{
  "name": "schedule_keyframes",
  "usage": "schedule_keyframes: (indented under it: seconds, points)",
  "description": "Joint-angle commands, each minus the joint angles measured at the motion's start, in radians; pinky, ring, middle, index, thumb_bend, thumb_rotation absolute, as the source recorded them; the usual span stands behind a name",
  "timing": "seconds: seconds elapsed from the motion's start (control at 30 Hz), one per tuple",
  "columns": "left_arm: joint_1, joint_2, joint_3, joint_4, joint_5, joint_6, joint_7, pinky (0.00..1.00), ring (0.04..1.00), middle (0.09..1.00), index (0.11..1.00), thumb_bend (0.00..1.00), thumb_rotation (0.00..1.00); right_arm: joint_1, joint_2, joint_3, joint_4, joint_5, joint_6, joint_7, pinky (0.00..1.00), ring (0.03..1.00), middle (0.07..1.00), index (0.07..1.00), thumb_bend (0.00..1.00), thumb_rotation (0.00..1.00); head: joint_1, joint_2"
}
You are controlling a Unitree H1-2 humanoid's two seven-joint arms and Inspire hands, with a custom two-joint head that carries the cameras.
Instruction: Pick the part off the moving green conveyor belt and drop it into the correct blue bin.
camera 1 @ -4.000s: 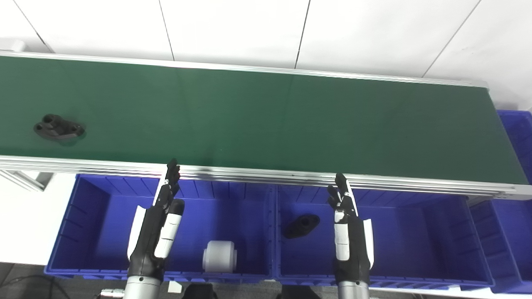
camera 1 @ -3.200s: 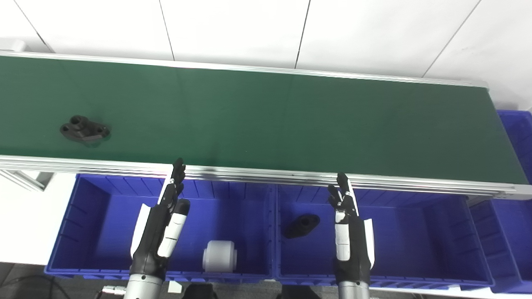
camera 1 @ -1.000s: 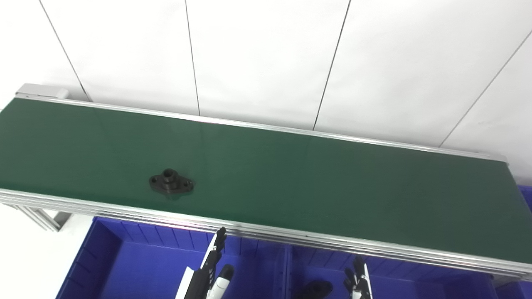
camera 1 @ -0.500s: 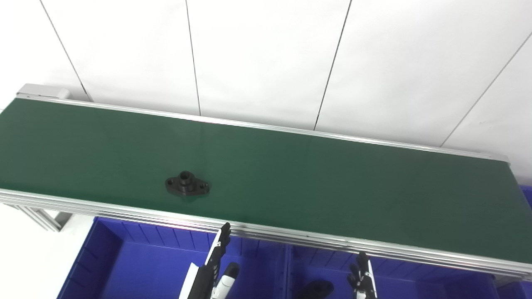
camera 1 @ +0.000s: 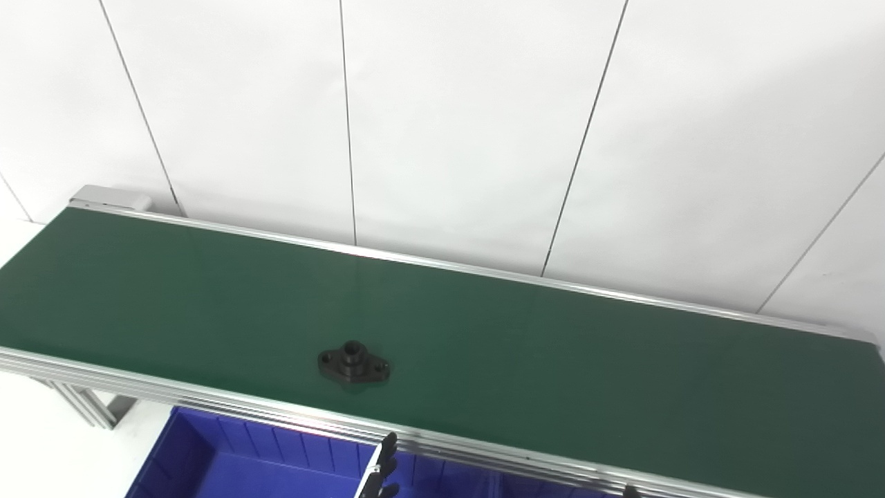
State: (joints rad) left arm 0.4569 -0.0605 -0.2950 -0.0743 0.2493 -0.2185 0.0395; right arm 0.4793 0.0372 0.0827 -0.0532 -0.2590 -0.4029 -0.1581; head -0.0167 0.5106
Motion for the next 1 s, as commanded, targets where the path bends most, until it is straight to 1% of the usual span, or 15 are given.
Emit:
schedule_keyframes:
  seconds: [0.0,0.03,0.07,0.1,0.13,0.23,0.3,0.4,0.47,0.53,0.6,0.63,0.73,0.83,0.97]
  points:
    - [-0.007,-0.032,-0.024,-0.036,0.006,-0.014,0.003,0.88,0.971,1.0,1.0,0.64,0.93,-0.008,0.005,-0.006,-0.078,-0.063,-0.002,-0.016,0.89,0.906,0.945,0.991,0.74,0.57,0.001,0.001]
    - [-0.009,-0.029,-0.023,-0.04,0.007,-0.01,0.001,0.88,0.972,1.0,1.0,0.64,0.93,-0.015,0.003,-0.007,-0.099,-0.093,0.012,-0.015,0.86,0.888,0.933,0.984,0.76,0.53,-0.007,0.015]
    - [-0.009,-0.028,-0.023,-0.045,0.009,-0.004,0.0,0.88,0.973,1.0,1.0,0.64,0.93,-0.027,-0.005,-0.007,-0.119,-0.142,0.024,-0.015,0.83,0.867,0.923,0.976,0.78,0.51,-0.01,0.016]
    - [-0.011,-0.025,-0.022,-0.049,0.009,0.001,-0.002,0.88,0.973,1.0,1.0,0.64,0.93,-0.042,-0.012,-0.006,-0.135,-0.188,0.033,-0.013,0.76,0.828,0.891,0.958,0.82,0.49,-0.017,0.022]
    - [-0.013,-0.023,-0.022,-0.052,0.011,0.003,-0.003,0.88,0.973,1.0,1.0,0.65,0.93,-0.056,-0.02,-0.003,-0.153,-0.223,0.047,-0.005,0.75,0.823,0.887,0.956,0.83,0.48,-0.019,0.024]
    - [-0.017,-0.018,-0.022,-0.06,0.013,0.004,-0.005,0.91,0.972,1.0,1.0,0.62,0.91,-0.106,-0.03,0.012,-0.211,-0.298,0.106,0.033,0.66,0.77,0.852,0.922,0.95,0.39,-0.03,0.042]
    - [-0.016,-0.017,-0.022,-0.063,0.012,0.006,-0.006,0.92,0.973,1.0,1.0,0.62,0.91,-0.142,-0.036,0.024,-0.232,-0.343,0.139,0.053,0.62,0.754,0.843,0.907,0.97,0.38,-0.032,0.049]
    - [-0.015,-0.016,-0.023,-0.067,0.013,0.007,-0.008,0.92,0.973,1.0,1.0,0.62,0.91,-0.199,-0.042,0.044,-0.242,-0.418,0.189,0.076,0.51,0.677,0.82,0.872,1.0,0.35,-0.033,0.056]
    - [-0.013,-0.018,-0.024,-0.076,0.014,0.013,-0.009,0.92,0.973,1.0,1.0,0.63,0.92,-0.239,-0.045,0.062,-0.257,-0.504,0.251,0.113,0.45,0.639,0.799,0.848,1.0,0.35,-0.037,0.065]
    - [-0.011,-0.018,-0.025,-0.081,0.015,0.013,-0.009,0.92,0.974,1.0,1.0,0.63,0.93,-0.286,-0.05,0.084,-0.273,-0.597,0.321,0.167,0.43,0.61,0.791,0.845,0.98,0.35,-0.044,0.076]
    - [-0.01,-0.017,-0.025,-0.084,0.016,0.014,-0.008,0.92,0.974,1.0,1.0,0.63,0.94,-0.316,-0.051,0.1,-0.275,-0.639,0.363,0.199,0.41,0.565,0.771,0.836,0.95,0.34,-0.047,0.081]
    - [-0.008,-0.018,-0.026,-0.089,0.012,0.017,-0.01,0.92,0.974,1.0,1.0,0.63,0.94,-0.34,-0.054,0.11,-0.262,-0.66,0.376,0.207,0.41,0.558,0.767,0.835,0.95,0.33,-0.051,0.091]
    - [-0.005,-0.02,-0.029,-0.101,0.005,0.024,-0.013,0.94,0.976,1.0,1.0,0.63,0.95,-0.408,-0.067,0.137,-0.204,-0.726,0.398,0.209,0.39,0.511,0.712,0.78,0.92,0.3,-0.055,0.103]
    - [-0.002,-0.021,-0.031,-0.114,0.002,0.039,-0.018,0.95,0.978,1.0,1.0,0.64,0.96,-0.467,-0.077,0.16,-0.149,-0.758,0.426,0.233,0.38,0.505,0.713,0.766,0.91,0.28,-0.062,0.113]
    - [0.001,-0.022,-0.034,-0.127,0.002,0.048,-0.02,0.95,0.978,1.0,1.0,0.64,0.97,-0.534,-0.08,0.193,-0.095,-0.795,0.477,0.268,0.38,0.536,0.731,0.763,0.92,0.26,-0.065,0.122]
